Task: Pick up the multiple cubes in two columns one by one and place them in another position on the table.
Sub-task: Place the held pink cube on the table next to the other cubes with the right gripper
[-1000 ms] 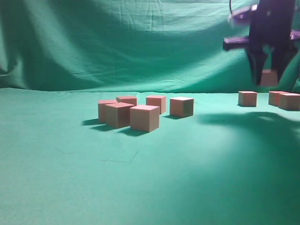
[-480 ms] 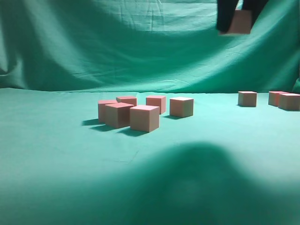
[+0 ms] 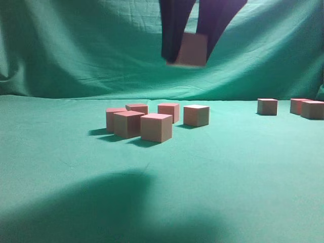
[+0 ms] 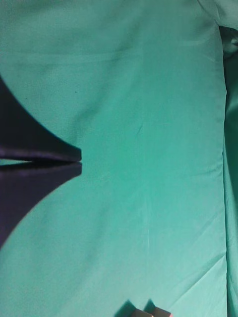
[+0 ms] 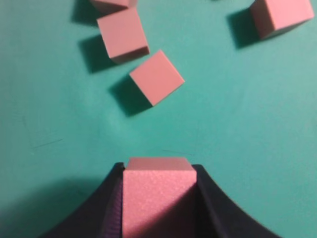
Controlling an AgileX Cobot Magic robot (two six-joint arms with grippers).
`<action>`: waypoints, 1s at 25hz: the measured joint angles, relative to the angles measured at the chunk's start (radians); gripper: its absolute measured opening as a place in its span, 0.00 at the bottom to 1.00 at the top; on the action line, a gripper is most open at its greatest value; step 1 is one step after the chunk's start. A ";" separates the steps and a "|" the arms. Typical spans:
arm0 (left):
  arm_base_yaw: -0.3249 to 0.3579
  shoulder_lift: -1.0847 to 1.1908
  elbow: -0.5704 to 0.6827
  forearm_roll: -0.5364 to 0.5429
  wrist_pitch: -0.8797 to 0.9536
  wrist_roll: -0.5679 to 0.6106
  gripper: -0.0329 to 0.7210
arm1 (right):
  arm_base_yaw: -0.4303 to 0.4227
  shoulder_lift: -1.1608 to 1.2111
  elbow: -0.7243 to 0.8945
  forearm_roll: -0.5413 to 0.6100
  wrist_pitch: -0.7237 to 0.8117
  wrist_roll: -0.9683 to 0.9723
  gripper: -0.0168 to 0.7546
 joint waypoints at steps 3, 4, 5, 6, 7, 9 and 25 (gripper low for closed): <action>0.000 0.000 0.000 0.000 0.000 0.000 0.04 | 0.002 0.048 0.001 -0.018 -0.005 0.045 0.36; 0.000 0.000 0.000 0.000 0.000 0.000 0.04 | 0.002 0.063 0.001 -0.032 -0.005 0.060 0.36; 0.000 0.000 0.000 0.000 0.000 0.000 0.04 | 0.002 0.077 0.001 -0.047 -0.002 0.079 0.36; 0.000 0.000 0.000 0.000 0.000 0.000 0.04 | 0.004 0.086 0.001 -0.060 0.000 0.094 0.36; 0.000 0.000 0.000 0.000 0.000 0.000 0.04 | 0.004 0.097 0.001 -0.072 -0.001 0.106 0.36; 0.000 0.000 0.000 0.000 0.000 0.000 0.04 | 0.004 0.118 0.001 -0.088 -0.001 0.124 0.36; 0.000 0.000 0.000 0.000 0.000 0.000 0.04 | 0.004 0.212 0.001 -0.141 -0.081 0.175 0.36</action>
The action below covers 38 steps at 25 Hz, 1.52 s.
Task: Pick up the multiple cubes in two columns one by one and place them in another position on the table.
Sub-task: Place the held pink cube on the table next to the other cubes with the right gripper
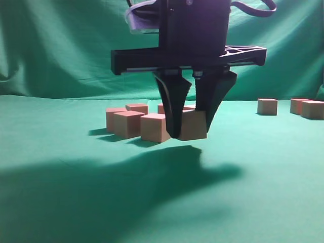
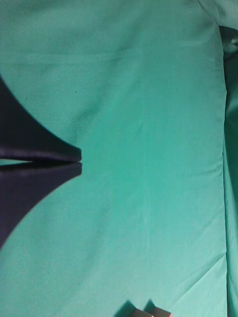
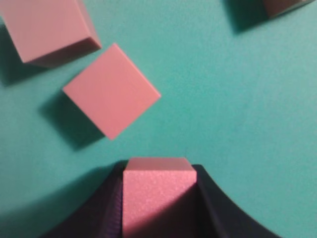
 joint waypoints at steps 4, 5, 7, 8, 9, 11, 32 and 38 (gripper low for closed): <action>0.000 0.000 0.000 0.000 0.000 0.000 0.04 | 0.000 0.025 0.000 -0.002 -0.005 0.002 0.36; 0.000 0.000 0.000 0.000 0.000 0.000 0.04 | 0.000 0.027 0.000 -0.006 -0.009 0.002 0.36; 0.000 0.000 0.000 0.000 0.000 0.002 0.04 | 0.000 0.028 0.000 -0.016 -0.010 0.004 0.36; 0.000 0.000 0.000 0.000 0.000 0.002 0.04 | 0.000 0.028 0.000 -0.022 -0.010 0.005 0.36; 0.000 0.000 0.000 0.000 0.000 0.002 0.04 | 0.000 0.028 0.000 -0.027 -0.012 0.006 0.36; 0.000 0.000 0.000 0.000 0.000 0.002 0.04 | 0.000 0.029 0.000 -0.032 -0.013 0.006 0.36; 0.000 0.000 0.000 0.000 0.000 0.002 0.04 | 0.000 0.036 -0.036 -0.005 0.098 -0.067 0.79; 0.000 0.000 0.000 0.000 0.000 0.002 0.04 | 0.000 -0.009 -0.175 0.047 0.250 -0.185 0.73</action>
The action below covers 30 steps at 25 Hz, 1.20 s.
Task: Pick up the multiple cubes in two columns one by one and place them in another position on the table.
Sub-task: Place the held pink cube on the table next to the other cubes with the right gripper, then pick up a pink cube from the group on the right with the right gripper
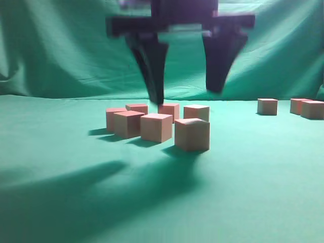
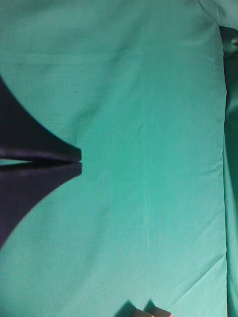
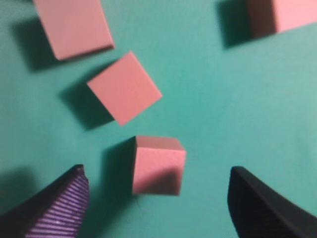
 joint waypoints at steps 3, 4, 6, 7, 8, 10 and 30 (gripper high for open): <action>0.000 0.000 0.000 0.000 0.000 0.000 0.04 | 0.000 -0.088 -0.040 -0.028 0.065 -0.038 0.73; 0.000 0.000 0.000 0.000 0.000 0.000 0.04 | 0.000 -0.118 -0.045 -0.053 0.075 -0.040 0.73; 0.000 0.000 0.000 0.000 0.000 0.000 0.04 | -0.007 -0.193 -0.047 -0.129 0.087 -0.032 0.73; 0.000 0.000 0.000 0.000 0.000 0.000 0.04 | -0.023 -0.222 -0.047 -0.159 0.087 -0.014 0.73; 0.000 0.000 0.000 0.000 0.000 0.000 0.04 | -0.044 -0.255 -0.047 -0.188 0.088 0.003 0.73; 0.000 0.000 0.000 0.000 0.000 0.000 0.04 | -0.125 -0.302 -0.052 -0.219 0.096 0.026 0.73; 0.000 0.000 0.000 0.000 0.000 0.000 0.04 | -0.775 0.014 -0.117 0.186 -0.093 -0.322 0.73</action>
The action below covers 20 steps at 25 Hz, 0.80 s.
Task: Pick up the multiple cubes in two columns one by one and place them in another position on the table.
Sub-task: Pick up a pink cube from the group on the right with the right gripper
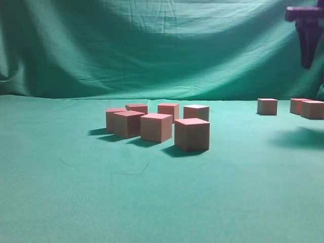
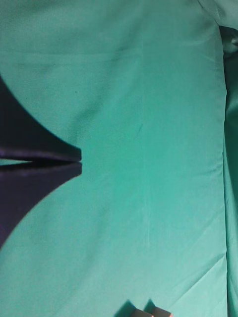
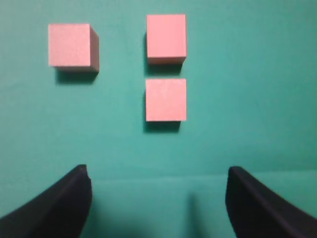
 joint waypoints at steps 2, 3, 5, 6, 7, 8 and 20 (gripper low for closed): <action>0.000 0.000 0.000 0.000 0.000 0.000 0.04 | 0.000 0.061 -0.042 -0.010 -0.015 -0.004 0.73; 0.000 0.000 0.000 0.000 0.000 0.000 0.04 | 0.000 0.085 -0.066 -0.016 -0.017 -0.004 0.73; 0.000 0.000 0.000 0.000 0.000 0.000 0.04 | 0.000 0.142 -0.109 -0.036 -0.022 -0.004 0.73; 0.000 0.000 0.000 0.000 0.000 0.000 0.04 | 0.000 0.163 -0.125 -0.043 -0.024 -0.004 0.73; 0.000 0.000 0.000 0.000 0.000 0.000 0.04 | 0.000 0.185 -0.142 -0.047 -0.024 -0.008 0.73; 0.000 0.000 0.000 0.000 0.000 0.000 0.04 | 0.000 0.206 -0.157 -0.049 -0.024 -0.010 0.73; 0.000 0.000 0.000 0.000 0.000 0.000 0.04 | 0.000 0.286 -0.185 -0.064 -0.034 -0.012 0.57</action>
